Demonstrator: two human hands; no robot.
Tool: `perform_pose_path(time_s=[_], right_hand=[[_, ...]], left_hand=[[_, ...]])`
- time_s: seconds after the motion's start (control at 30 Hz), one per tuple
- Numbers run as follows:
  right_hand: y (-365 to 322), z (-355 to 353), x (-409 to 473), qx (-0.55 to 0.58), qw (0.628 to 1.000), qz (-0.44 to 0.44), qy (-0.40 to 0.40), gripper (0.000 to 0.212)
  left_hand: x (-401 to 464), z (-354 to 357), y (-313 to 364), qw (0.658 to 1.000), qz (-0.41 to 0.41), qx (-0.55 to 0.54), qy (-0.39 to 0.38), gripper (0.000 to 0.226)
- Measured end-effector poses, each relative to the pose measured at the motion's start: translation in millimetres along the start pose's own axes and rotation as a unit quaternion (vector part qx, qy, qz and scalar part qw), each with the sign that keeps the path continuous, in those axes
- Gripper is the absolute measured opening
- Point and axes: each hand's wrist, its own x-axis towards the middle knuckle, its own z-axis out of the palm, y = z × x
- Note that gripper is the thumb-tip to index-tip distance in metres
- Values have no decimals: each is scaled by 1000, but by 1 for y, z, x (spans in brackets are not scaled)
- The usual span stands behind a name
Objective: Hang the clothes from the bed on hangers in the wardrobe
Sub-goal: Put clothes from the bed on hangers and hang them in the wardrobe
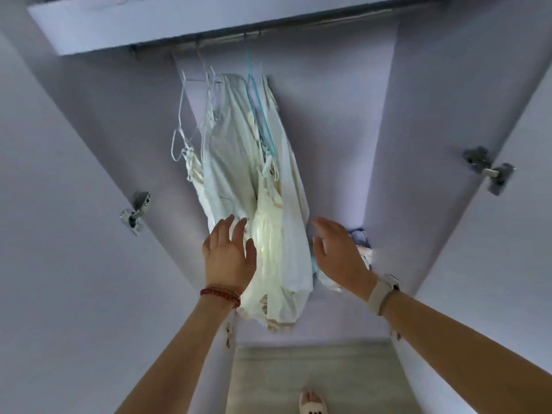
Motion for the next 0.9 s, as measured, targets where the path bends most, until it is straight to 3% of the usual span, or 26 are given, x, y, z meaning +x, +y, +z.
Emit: perform_pose_path(time_s=[0.17,0.27,0.37,0.5,0.7,0.8,0.9], right_hand=[[-22,-4,148,109,993,16,54,29],[-33,-8,220,111,991,24,63,27],[-33,-3,272,94,994,45,20,31],[-29,1,300,66,997,32,-5,28],[-35,2,316,-94,991,76,-51,38],[-47,3,314,-92,991,95,-1,37],[-50,-10,305,-94,987,108,67,37]], left_hand=[[115,-11,4,996,64,-20,65,52],[171,-6,19,989,106,-64,82,55],[209,5,29,993,95,-70,11,74],[222,30,17,991,116,-9,-62,81],[223,39,-15,992,116,-18,-36,69],[224,39,-26,993,115,-27,-30,62],[224,35,-32,993,102,-30,-53,69]])
